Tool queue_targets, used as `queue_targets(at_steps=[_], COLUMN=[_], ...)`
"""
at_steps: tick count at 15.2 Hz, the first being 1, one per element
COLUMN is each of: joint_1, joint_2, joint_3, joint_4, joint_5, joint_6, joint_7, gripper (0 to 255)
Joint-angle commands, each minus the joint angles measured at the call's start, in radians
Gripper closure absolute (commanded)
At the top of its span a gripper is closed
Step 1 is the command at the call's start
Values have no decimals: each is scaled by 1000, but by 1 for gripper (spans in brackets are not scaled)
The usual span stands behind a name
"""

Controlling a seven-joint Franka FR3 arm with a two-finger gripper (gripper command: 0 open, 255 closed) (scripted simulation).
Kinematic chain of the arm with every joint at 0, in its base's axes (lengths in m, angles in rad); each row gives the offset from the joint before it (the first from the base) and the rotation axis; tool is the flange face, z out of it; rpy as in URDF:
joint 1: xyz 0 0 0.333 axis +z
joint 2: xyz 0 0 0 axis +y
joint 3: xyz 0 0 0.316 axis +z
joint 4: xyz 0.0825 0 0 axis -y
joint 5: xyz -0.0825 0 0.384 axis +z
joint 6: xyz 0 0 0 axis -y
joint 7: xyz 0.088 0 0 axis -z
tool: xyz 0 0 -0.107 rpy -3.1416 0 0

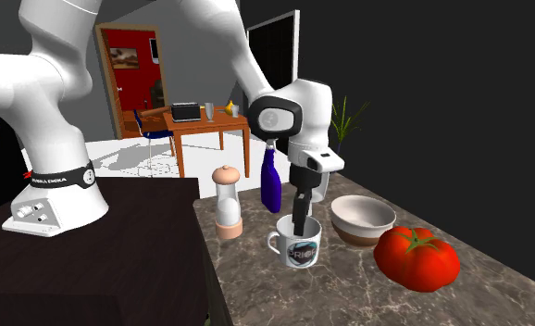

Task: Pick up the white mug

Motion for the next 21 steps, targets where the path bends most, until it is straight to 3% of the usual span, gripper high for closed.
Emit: queue_targets(at_steps=[1, 2, 11, 21], joint_1=[-1, -1, -1, 0], joint_2=[7, 6, 7, -107], joint_3=[0, 0, 0, 0], joint_4=[1, -2, 1, -18], joint_5=[0, 0, 0, 0], joint_6=[7, 9, 7, -88], joint_7=[-1, -1, -1, -5], gripper=[0, 255, 255, 255])
